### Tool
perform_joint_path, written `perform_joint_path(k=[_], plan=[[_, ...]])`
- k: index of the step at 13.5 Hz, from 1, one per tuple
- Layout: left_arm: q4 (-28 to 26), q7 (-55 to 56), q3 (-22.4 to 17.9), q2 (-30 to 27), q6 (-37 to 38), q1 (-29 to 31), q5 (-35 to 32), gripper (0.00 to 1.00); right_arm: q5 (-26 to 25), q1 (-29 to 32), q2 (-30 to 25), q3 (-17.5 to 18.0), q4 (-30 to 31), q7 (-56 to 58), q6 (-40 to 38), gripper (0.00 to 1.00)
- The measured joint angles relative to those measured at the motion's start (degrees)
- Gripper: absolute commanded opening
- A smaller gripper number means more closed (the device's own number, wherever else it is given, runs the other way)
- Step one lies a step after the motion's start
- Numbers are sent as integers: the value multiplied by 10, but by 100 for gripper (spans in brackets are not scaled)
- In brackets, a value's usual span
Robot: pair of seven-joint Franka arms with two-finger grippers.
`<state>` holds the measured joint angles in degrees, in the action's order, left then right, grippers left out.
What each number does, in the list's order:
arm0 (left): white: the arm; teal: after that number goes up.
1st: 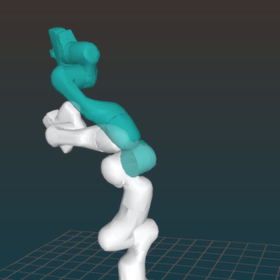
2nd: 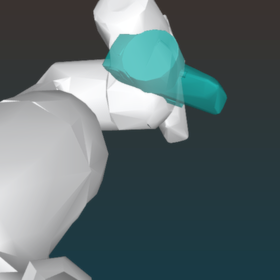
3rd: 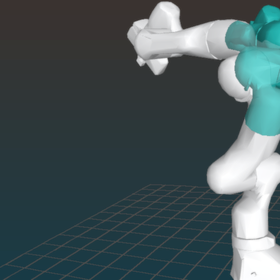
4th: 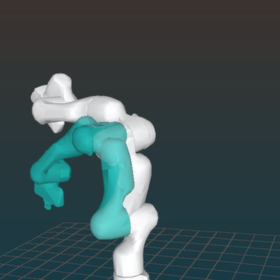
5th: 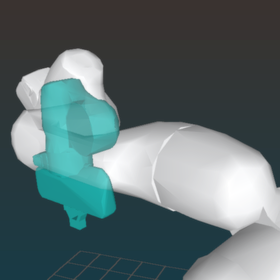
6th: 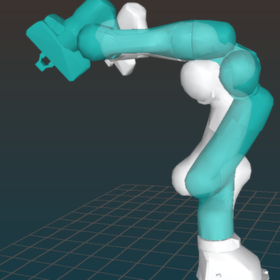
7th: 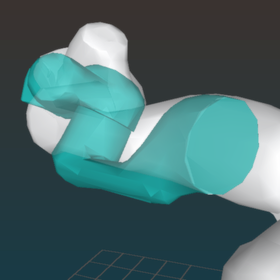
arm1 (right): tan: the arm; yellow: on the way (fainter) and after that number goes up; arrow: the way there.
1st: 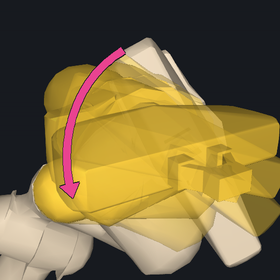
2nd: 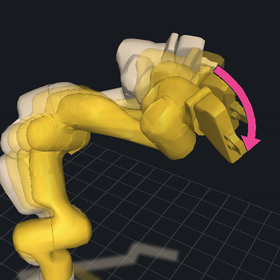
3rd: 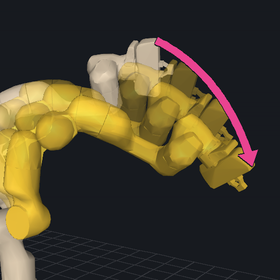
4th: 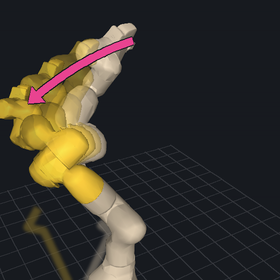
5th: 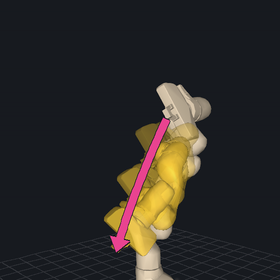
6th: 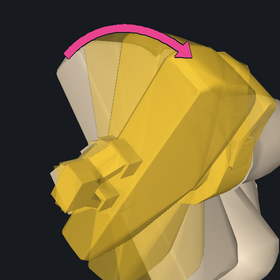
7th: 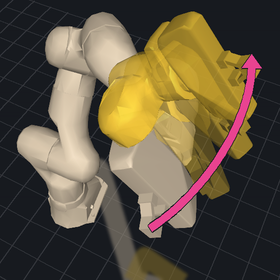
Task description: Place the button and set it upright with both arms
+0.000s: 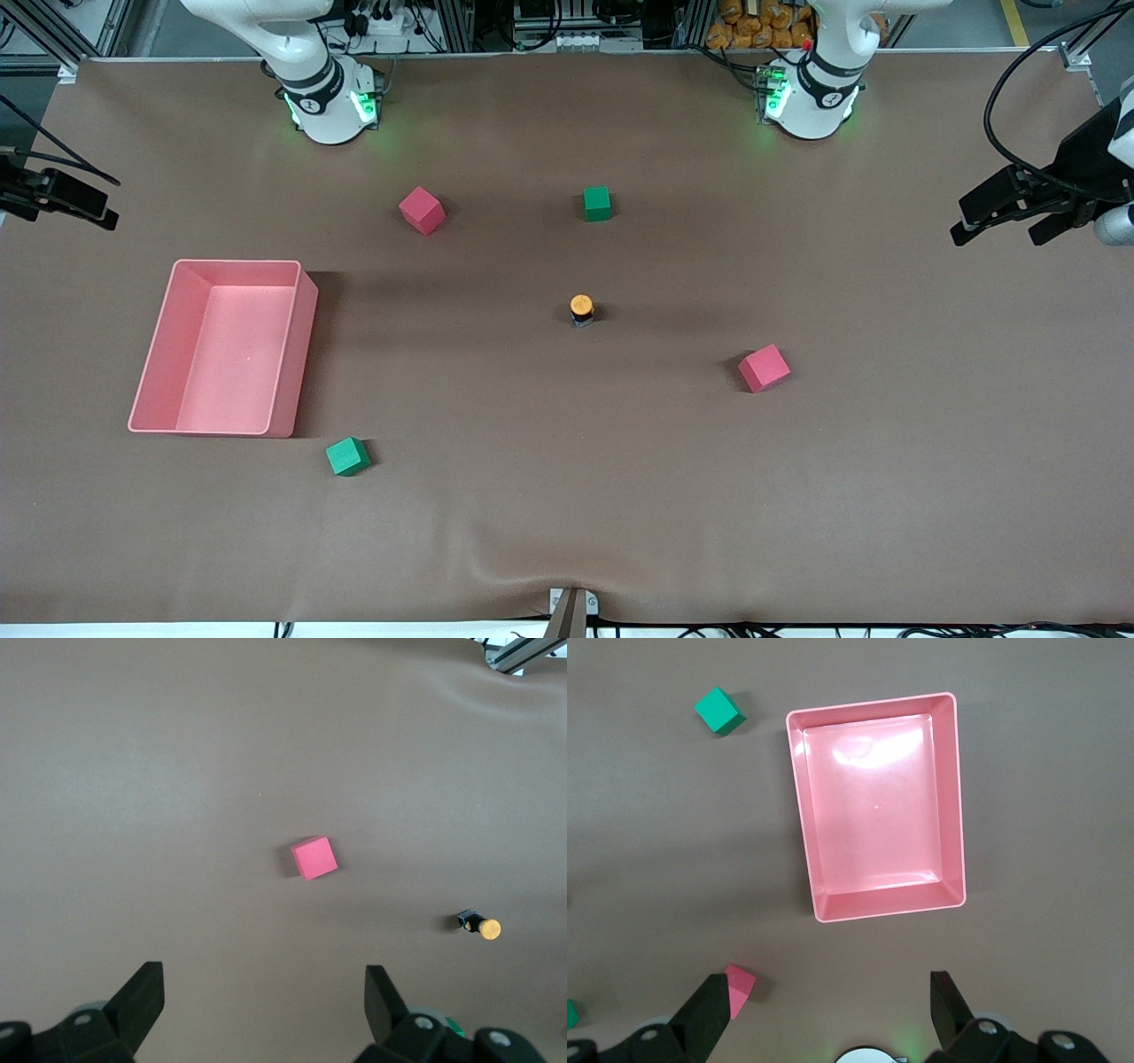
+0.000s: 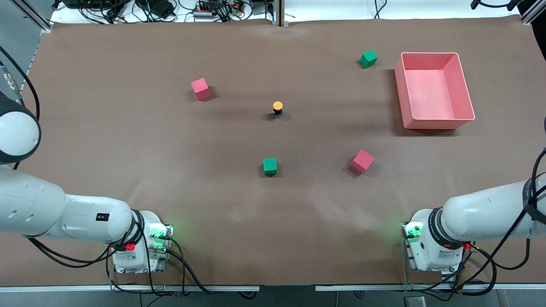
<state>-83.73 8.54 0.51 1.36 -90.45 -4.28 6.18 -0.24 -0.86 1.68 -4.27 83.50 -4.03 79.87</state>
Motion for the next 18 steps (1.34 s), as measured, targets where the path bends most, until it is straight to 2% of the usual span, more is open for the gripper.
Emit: perform_joint_path(k=[9, 13, 18], plan=[[0, -6, 3, -1, -3, 3, 1, 100, 0, -5, 0, 2, 0, 0, 3, 100], [-4, -47, 4, -3, -2, 27, 1, 100, 0, -13, 0, 4, 0, 0, 3, 100], [-58, -64, -2, -35, -1, 31, 1, 100, 0, -13, 0, 3, -1, 0, 2, 100]])
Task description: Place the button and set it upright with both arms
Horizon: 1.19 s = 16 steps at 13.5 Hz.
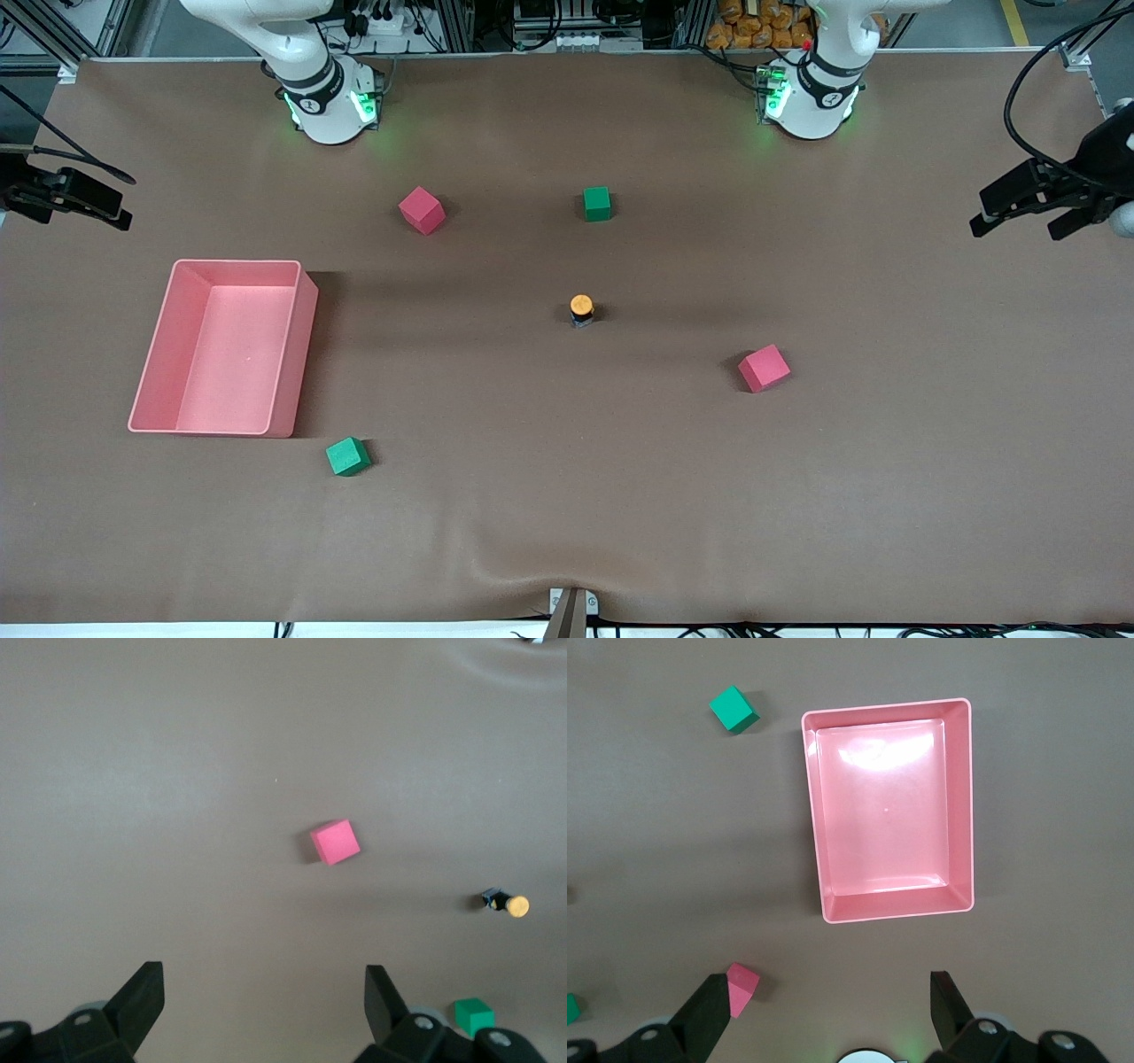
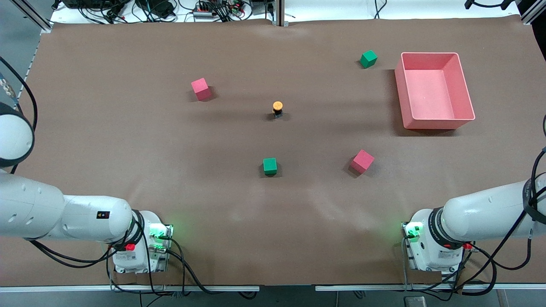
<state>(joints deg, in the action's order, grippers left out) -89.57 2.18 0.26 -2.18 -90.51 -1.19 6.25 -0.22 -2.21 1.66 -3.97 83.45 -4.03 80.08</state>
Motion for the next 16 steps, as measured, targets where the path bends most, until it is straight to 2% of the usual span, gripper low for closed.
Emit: perform_joint_path(k=[4, 9, 16], plan=[[-22, -14, -6, -22, 0, 2, 0, 100, 0, 0, 0, -2, 0, 0, 0, 100], [-25, -27, -1, -22, -28, 4, -48, 100, 0, 3, -2, -8, -1, 0, -9, 100], [-29, -24, -1, -22, -27, 4, -48, 100, 0, 19, -12, -9, -3, -1, -22, 100]])
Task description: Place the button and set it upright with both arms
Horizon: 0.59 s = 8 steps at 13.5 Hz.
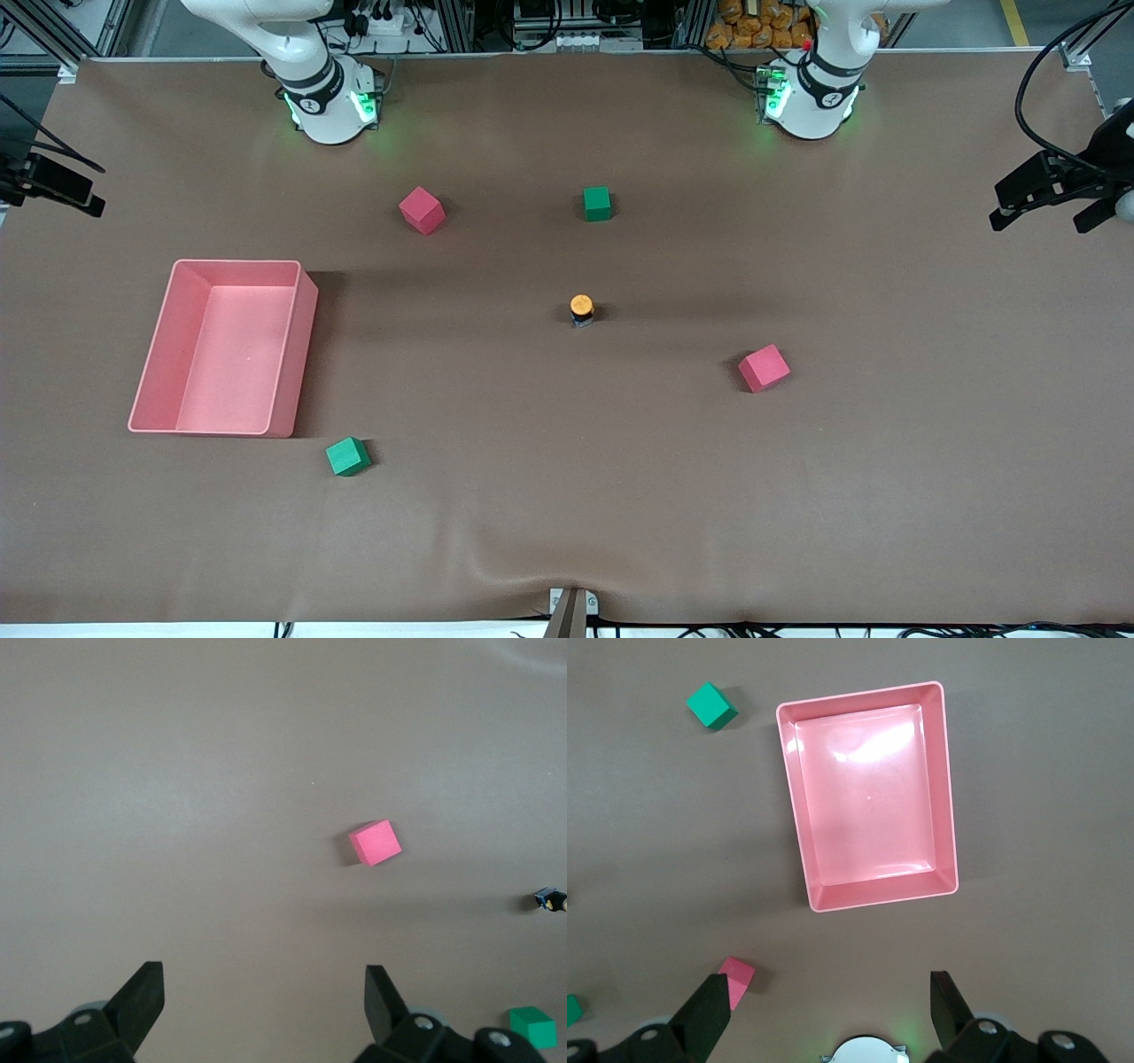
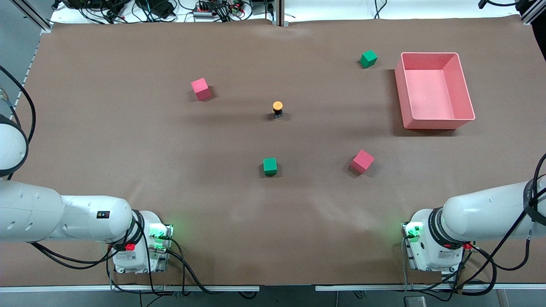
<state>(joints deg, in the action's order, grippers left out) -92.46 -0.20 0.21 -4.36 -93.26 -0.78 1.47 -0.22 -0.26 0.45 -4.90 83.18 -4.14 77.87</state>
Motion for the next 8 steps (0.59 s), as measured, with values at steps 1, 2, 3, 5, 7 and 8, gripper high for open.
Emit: perform_joint_path(k=[1, 2, 3, 5, 7, 8], plan=[[0, 5, 0, 0, 0, 0, 0, 100, 0, 0, 0, 0, 0, 0, 0, 100], [0, 8, 0, 0, 0, 0, 0, 100, 0, 0, 0, 0, 0, 0, 0, 100], [0, 11, 0, 0, 0, 0, 0, 100, 0, 0, 0, 0, 0, 0, 0, 100], [0, 12, 0, 0, 0, 0, 0, 100, 0, 0, 0, 1, 0, 0, 0, 100], [0, 12, 1, 1, 0, 0, 0, 100, 0, 0, -1, 1, 0, 0, 0, 100], [0, 12, 2, 1, 0, 0, 0, 100, 0, 0, -1, 1, 0, 0, 0, 100]])
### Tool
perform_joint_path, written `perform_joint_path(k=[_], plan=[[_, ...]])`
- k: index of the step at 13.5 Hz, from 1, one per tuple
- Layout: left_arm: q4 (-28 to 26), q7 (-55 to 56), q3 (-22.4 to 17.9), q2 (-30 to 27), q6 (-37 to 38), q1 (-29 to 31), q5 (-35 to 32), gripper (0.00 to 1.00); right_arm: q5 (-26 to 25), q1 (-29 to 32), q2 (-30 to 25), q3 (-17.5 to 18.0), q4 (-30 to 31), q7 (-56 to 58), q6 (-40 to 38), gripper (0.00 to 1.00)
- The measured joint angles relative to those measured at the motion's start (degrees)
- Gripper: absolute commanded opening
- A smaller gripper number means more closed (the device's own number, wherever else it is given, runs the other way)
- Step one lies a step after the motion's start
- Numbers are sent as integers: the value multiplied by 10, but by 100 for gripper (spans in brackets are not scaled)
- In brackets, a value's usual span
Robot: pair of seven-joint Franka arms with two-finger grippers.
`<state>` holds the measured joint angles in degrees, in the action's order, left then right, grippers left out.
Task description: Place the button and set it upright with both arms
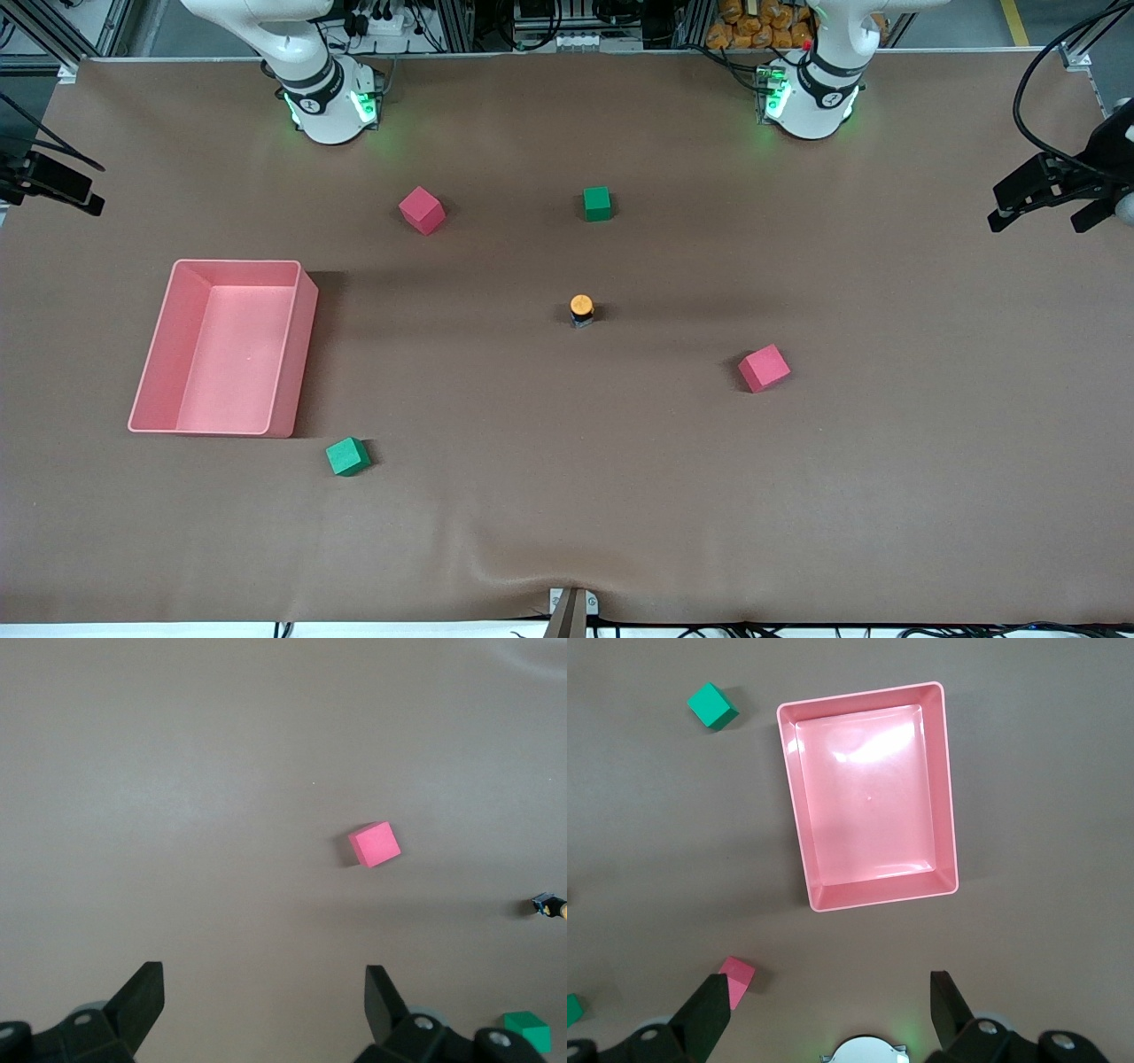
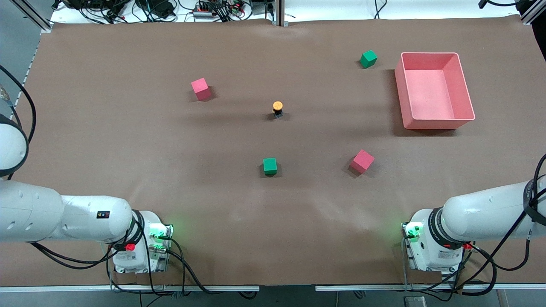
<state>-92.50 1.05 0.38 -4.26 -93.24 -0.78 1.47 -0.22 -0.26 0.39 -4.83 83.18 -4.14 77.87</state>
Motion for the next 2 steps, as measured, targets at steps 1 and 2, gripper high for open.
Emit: perform_joint_path(k=[1, 2], plan=[[0, 0, 0, 0, 0, 0, 0, 100, 0, 0, 0, 0, 0, 0, 0, 100], [0, 0, 0, 0, 0, 0, 0, 100, 0, 0, 0, 0, 0, 0, 0, 100]])
